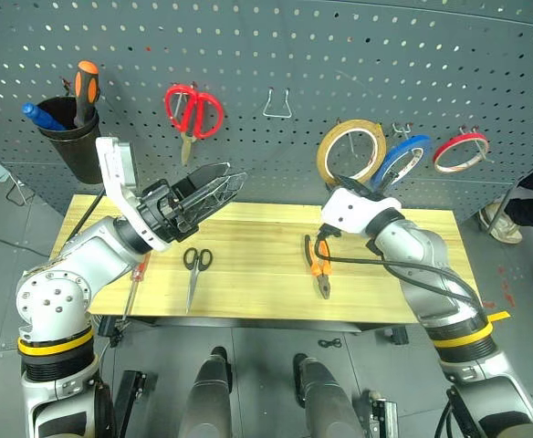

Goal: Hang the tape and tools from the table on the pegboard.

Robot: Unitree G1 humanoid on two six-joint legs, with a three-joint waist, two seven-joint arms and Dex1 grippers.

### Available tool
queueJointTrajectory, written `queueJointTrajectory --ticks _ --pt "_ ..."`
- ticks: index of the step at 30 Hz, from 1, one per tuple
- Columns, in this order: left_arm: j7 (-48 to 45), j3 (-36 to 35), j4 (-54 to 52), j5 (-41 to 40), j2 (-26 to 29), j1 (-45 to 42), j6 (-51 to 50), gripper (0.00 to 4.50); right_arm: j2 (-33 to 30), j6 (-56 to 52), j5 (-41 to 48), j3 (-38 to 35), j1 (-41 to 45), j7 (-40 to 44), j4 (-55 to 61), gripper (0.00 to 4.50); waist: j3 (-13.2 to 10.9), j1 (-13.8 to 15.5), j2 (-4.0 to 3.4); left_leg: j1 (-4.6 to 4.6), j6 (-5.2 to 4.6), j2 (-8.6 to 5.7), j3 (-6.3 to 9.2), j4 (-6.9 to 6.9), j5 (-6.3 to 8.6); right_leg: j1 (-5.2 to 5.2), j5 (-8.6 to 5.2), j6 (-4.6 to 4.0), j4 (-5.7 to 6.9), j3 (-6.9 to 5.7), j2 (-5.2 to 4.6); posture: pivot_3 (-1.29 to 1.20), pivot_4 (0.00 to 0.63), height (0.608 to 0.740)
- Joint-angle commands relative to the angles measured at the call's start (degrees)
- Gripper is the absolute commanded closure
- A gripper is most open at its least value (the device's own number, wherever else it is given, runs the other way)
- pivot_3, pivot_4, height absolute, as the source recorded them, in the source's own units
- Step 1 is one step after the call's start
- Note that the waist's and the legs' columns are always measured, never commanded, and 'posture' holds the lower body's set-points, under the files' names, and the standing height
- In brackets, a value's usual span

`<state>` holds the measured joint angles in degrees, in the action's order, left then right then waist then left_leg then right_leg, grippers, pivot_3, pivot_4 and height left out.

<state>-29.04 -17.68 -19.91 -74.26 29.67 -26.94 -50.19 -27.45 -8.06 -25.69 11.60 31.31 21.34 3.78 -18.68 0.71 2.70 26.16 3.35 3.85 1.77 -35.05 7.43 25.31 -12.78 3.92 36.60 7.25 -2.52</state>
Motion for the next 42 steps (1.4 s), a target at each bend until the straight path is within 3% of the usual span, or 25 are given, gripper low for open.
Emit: queueJointTrajectory --ticks 1,8,9,13,15,17,20,23,30,42 --pt "-0.7 -0.5 -0.5 -1.4 0.7 -0.9 0.6 0.00 -0.3 -0.4 1.7 -2.6 0.8 0.3 0.9 2.61 0.0 0.0 0.00 0.01 0.01 0.00 0.00 0.00 -0.01 0.00 0.00 0.00 0.00 0.00 0.00 0.14 0.263 0.740" --pt "-2.8 0.2 -0.1 -1.1 1.6 -0.1 0.1 0.00 -0.4 -2.5 3.6 -3.4 -5.9 2.3 7.8 0.17 0.0 0.0 0.00 0.01 0.01 0.00 0.07 0.03 -0.01 0.00 -0.01 -0.02 0.04 -0.09 0.00 0.14 0.269 0.740" --pt "-3.2 0.3 -0.1 -0.6 1.8 0.4 0.1 0.00 -0.4 -2.9 3.8 -3.4 -7.7 2.7 9.6 0.08 0.0 0.0 0.00 0.01 0.01 0.01 0.08 0.02 -0.01 0.00 -0.02 -0.03 0.04 -0.10 0.00 0.14 0.269 0.740" --pt "-10.4 3.9 -1.0 8.2 6.6 6.6 2.2 0.00 0.2 -7.9 7.5 -1.5 -16.0 8.2 15.6 0.08 0.0 -0.2 -0.03 0.00 0.01 0.00 0.09 0.04 -0.01 -0.02 -0.04 -0.04 0.05 -0.11 0.00 0.13 0.284 0.740" --pt "-15.7 7.3 -2.4 14.6 10.4 11.0 4.8 0.00 4.4 -19.9 11.4 -2.5 -18.3 9.6 17.7 0.08 0.0 -0.4 -0.02 -0.07 0.02 0.02 0.09 0.09 -0.01 -0.03 -0.08 -0.12 0.06 -0.11 0.00 0.13 0.292 0.740" --pt "-21.0 10.6 -3.2 20.8 14.0 15.7 8.6 0.00 10.1 -33.5 14.5 -5.1 -16.4 8.5 17.1 0.08 0.0 -0.7 -0.01 -0.12 0.02 0.12 0.09 0.12 -0.01 0.02 -0.15 -0.25 0.17 -0.16 0.07 0.13 0.299 0.740" --pt "-24.6 12.8 -3.3 25.9 15.7 19.6 12.5 0.00 11.1 -40.2 14.5 -4.0 -12.3 8.3 13.9 0.08 0.0 -0.6 -0.06 -0.07 0.17 0.11 0.08 0.18 -0.19 0.22 -0.14 -0.37 0.31 -0.16 0.05 0.13 0.302 0.740" --pt "-24.9 12.9 -3.0 29.1 15.1 22.3 15.2 0.00 15.9 -50.3 16.8 -7.6 -5.2 4.4 5.5 0.08 0.0 -0.5 -0.02 0.01 0.17 0.13 0.05 0.16 -0.30 0.31 -0.31 -0.52 0.23 -0.18 0.04 0.14 0.305 0.740" --pt "-24.9 10.9 -4.1 28.9 15.0 24.1 14.9 0.00 16.6 -53.7 19.7 -9.9 3.0 1.6 -7.8 0.08 0.0 0.0 -0.03 0.30 -0.05 0.13 0.04 0.24 -0.45 0.59 -0.07 -0.21 0.29 -0.19 0.03 0.17 0.312 0.740" --pt "-23.2 9.3 -6.9 28.0 14.1 25.9 13.7 0.00 17.1 -49.3 22.0 -8.3 7.8 -0.2 -21.9 0.08 0.0 0.0 -0.04 0.45 -0.06 0.13 0.03 0.39 -0.45 0.85 -0.09 -0.23 0.41 -0.19 0.04 0.21 0.330 0.740"
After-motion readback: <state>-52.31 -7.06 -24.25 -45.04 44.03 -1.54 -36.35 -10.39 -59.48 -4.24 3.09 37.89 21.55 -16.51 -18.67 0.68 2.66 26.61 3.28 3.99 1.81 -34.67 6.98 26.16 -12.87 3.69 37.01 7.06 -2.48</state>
